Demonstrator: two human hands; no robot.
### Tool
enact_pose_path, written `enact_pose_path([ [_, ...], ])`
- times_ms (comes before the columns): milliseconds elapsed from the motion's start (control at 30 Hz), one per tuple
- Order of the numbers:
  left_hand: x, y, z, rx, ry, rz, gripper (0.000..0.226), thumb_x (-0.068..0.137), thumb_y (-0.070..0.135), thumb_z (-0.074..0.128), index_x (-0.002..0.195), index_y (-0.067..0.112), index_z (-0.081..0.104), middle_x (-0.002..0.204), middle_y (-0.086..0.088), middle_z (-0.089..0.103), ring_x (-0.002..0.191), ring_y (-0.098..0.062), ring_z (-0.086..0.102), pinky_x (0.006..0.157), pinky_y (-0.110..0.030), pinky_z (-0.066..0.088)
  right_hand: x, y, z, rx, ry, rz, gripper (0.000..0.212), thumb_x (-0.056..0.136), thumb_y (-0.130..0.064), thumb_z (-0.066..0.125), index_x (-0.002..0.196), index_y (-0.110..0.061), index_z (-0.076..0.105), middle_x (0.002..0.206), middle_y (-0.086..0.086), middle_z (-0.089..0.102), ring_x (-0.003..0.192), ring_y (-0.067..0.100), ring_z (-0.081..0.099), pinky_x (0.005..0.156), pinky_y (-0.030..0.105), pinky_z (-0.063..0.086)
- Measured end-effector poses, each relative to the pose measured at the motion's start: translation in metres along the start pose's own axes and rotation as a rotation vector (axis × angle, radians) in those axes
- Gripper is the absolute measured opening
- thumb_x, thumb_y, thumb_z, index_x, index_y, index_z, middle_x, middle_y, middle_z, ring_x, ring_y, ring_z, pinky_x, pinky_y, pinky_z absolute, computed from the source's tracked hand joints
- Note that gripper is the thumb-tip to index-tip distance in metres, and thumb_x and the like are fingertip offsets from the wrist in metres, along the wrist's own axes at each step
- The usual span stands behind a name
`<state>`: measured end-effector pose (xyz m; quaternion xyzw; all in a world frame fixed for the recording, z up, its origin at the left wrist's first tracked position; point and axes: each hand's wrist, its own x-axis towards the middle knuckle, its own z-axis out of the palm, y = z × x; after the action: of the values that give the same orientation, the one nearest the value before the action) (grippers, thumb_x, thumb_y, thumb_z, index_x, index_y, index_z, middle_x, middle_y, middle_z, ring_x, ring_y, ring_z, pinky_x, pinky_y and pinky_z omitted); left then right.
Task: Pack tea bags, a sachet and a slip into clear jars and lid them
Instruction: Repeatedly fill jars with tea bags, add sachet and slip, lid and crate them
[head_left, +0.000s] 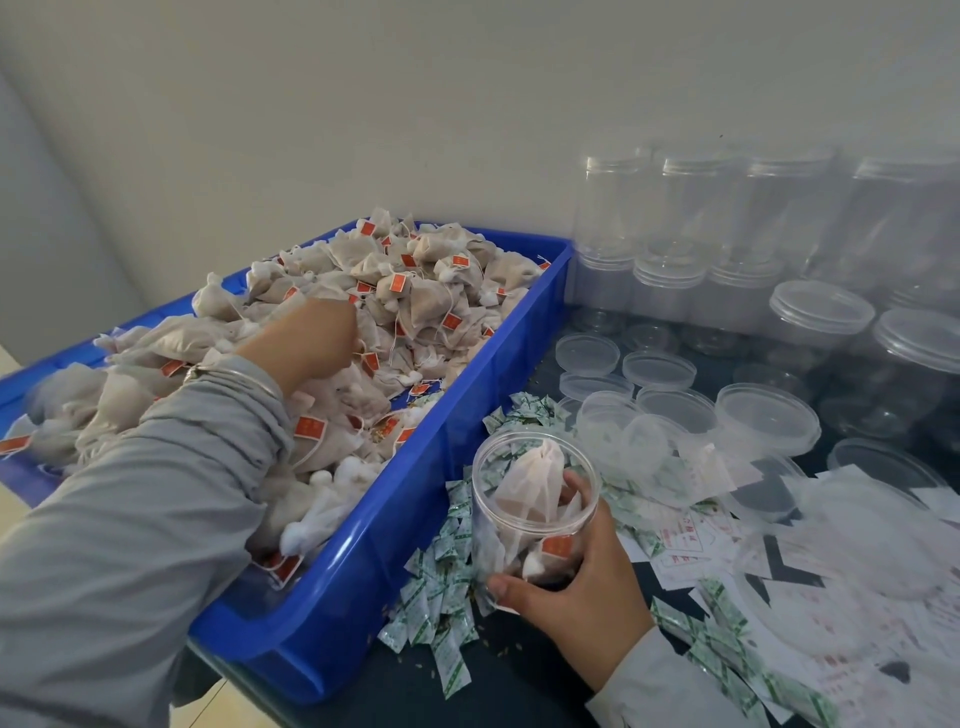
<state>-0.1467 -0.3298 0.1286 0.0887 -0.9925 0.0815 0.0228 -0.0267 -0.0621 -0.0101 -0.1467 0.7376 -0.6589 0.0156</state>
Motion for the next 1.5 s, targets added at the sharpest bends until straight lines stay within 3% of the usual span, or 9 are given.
enact_pose_path([
  [200,-0.009,-0.001,-0.015,-0.197,0.372,-0.113,0.013,0.097,0.010,0.046,0.107,0.004,0.052,0.098,-0.020,0.061,0.084,-0.033,0.055,0.066,-0.040,0.041,0.000,-0.001,0.000,-0.007,0.000,0.001,0.094,0.041,-0.043,0.089,0.113,-0.069,0.035,0.118,-0.032,0.055,0.110,-0.007,0.055,0.094,0.023,0.050],
  [433,-0.028,0.026,-0.040,-0.840,0.705,-0.060,0.006,0.099,0.018,0.044,0.096,0.014,0.048,0.081,-0.006,0.065,0.077,-0.025,0.060,0.067,-0.036,0.045,0.001,-0.001,0.001,-0.004,-0.001,0.010,0.095,0.042,-0.043,0.090,0.115,-0.068,0.033,0.121,-0.029,0.054,0.114,-0.004,0.054,0.098,0.032,0.049],
  [500,-0.034,0.037,-0.048,-1.138,0.672,-0.029,0.010,0.098,0.016,0.046,0.088,0.019,0.046,0.074,0.001,0.062,0.073,-0.022,0.066,0.060,-0.036,0.055,0.001,-0.001,0.000,0.001,-0.007,0.009,0.094,0.043,-0.042,0.091,0.114,-0.068,0.034,0.121,-0.029,0.055,0.113,-0.003,0.055,0.097,0.032,0.050],
  [600,-0.046,0.053,-0.058,-1.475,0.503,0.043,0.021,0.098,0.013,0.048,0.082,0.027,0.046,0.068,0.006,0.061,0.062,-0.009,0.064,0.048,-0.026,0.053,0.000,0.000,0.001,0.009,-0.011,0.013,0.093,0.044,-0.040,0.091,0.112,-0.069,0.035,0.119,-0.031,0.055,0.109,-0.001,0.058,0.092,0.031,0.053],
  [800,-0.071,0.081,-0.065,-1.758,0.195,0.285,0.021,0.099,0.010,0.044,0.081,0.019,0.048,0.057,0.009,0.061,0.050,-0.004,0.056,0.042,-0.018,0.047,0.000,-0.002,0.000,-0.009,0.008,-0.001,0.091,0.042,-0.042,0.087,0.106,-0.077,0.032,0.113,-0.040,0.052,0.104,-0.010,0.056,0.080,0.004,0.045],
  [1067,-0.089,0.100,-0.055,-1.663,-0.213,0.568,0.009,0.081,0.019,0.054,0.082,0.012,0.049,0.061,0.005,0.061,0.054,-0.007,0.060,0.047,-0.020,0.052,0.000,-0.003,0.000,0.014,0.005,-0.018,0.090,0.044,-0.037,0.087,0.105,-0.075,0.034,0.113,-0.040,0.053,0.102,-0.011,0.057,0.076,0.004,0.045],
  [1200,-0.087,0.099,-0.047,-1.663,-0.407,0.612,0.007,0.085,0.016,0.053,0.083,0.011,0.050,0.059,0.002,0.060,0.053,-0.008,0.058,0.049,-0.018,0.050,0.002,-0.002,0.001,0.014,0.007,-0.036,0.087,0.046,-0.032,0.089,0.113,-0.059,0.042,0.115,-0.028,0.059,0.105,-0.008,0.057,0.078,0.003,0.044],
  [1367,-0.084,0.095,-0.047,-1.666,-0.423,0.646,0.004,0.086,0.013,0.048,0.084,0.009,0.048,0.054,0.004,0.055,0.052,-0.009,0.055,0.049,-0.015,0.045,0.003,0.000,0.002,0.019,0.012,-0.032,0.089,0.045,-0.035,0.088,0.112,-0.066,0.038,0.117,-0.030,0.057,0.108,-0.008,0.056,0.083,0.006,0.044],
  [1500,-0.086,0.097,-0.041,-1.089,-0.251,0.721,0.007,0.088,0.020,0.061,0.082,0.019,0.057,0.064,0.007,0.066,0.060,-0.003,0.061,0.060,-0.012,0.047,0.002,0.001,0.003,0.009,0.018,-0.033,0.094,0.045,-0.038,0.088,0.116,-0.067,0.034,0.122,-0.032,0.053,0.115,-0.006,0.053,0.092,0.014,0.045],
])
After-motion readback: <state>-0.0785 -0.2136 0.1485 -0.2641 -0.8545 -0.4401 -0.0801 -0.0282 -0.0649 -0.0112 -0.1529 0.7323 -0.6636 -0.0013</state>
